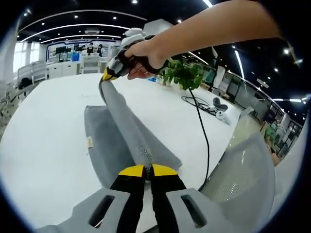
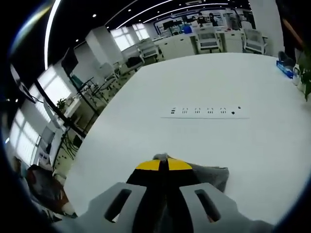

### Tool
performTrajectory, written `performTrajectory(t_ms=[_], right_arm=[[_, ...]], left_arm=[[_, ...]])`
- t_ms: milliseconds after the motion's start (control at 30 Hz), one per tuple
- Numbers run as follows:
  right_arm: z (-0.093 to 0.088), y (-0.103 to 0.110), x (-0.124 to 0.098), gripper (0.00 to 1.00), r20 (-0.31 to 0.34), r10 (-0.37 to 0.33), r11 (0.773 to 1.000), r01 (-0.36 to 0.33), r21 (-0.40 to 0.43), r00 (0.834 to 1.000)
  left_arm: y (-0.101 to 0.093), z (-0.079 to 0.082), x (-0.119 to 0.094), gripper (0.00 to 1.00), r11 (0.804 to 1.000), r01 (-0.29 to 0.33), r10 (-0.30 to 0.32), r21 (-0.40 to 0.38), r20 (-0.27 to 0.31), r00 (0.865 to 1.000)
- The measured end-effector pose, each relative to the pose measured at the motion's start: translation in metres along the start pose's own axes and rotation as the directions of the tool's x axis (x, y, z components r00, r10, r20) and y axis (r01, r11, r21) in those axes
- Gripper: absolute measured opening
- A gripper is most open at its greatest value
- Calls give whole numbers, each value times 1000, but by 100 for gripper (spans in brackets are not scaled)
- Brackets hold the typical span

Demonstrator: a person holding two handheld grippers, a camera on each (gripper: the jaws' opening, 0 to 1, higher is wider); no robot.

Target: Fold the towel on the table until its edges align and the towel forms a compact rectangular stack.

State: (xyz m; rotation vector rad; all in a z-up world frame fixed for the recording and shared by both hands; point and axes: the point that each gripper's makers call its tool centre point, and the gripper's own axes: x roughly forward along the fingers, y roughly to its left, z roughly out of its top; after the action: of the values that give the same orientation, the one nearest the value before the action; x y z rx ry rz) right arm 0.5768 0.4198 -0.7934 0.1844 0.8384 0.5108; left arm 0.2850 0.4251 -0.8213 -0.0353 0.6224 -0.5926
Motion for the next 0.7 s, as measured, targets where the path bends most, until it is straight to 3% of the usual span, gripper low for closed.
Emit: performTrajectory(t_ms=[700], right_arm=[[-20, 7, 48, 0, -38, -19, 1000, 19, 22, 999]], left_arm=[[24, -26, 11, 4, 999, 23, -26, -37, -83, 996]])
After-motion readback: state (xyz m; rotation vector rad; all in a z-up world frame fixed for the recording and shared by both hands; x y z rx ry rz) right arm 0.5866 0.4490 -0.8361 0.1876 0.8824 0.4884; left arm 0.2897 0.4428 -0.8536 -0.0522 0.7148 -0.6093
